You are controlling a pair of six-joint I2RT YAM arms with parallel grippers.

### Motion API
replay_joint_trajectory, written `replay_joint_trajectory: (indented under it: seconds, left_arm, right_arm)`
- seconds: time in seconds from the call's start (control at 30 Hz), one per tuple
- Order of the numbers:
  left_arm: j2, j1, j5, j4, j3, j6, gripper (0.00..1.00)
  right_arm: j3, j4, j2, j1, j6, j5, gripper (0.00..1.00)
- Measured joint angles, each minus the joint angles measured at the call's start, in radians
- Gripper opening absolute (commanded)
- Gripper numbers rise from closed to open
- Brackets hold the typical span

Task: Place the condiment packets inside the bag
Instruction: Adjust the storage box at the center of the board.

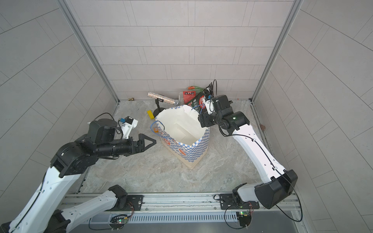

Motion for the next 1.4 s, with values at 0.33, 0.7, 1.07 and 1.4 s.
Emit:
replay_joint_trajectory:
  seconds: [0.33, 0.7, 1.07, 1.4]
  left_arm:
    - [-0.044, -0.093, -0.107, 0.074, -0.098, -0.146, 1.00]
    - [-0.086, -0.128, -0.150, 0.136, -0.190, -0.306, 1.00]
    - [-0.038, -0.144, -0.276, 0.148, -0.200, -0.313, 0.99]
    - [0.014, -0.144, -0.433, 0.188, -0.249, -0.285, 0.78]
  right_arm:
    - [-0.047, 0.058, 0.041, 0.015, 0.070, -0.095, 0.26]
    - [-0.230, 0.162, -0.169, 0.171, 0.371, 0.034, 0.00]
    - [-0.393, 0.306, -0.307, 0.356, 0.621, 0.161, 0.00]
    - [-0.464, 0.343, -0.355, 0.381, 0.694, 0.183, 0.00]
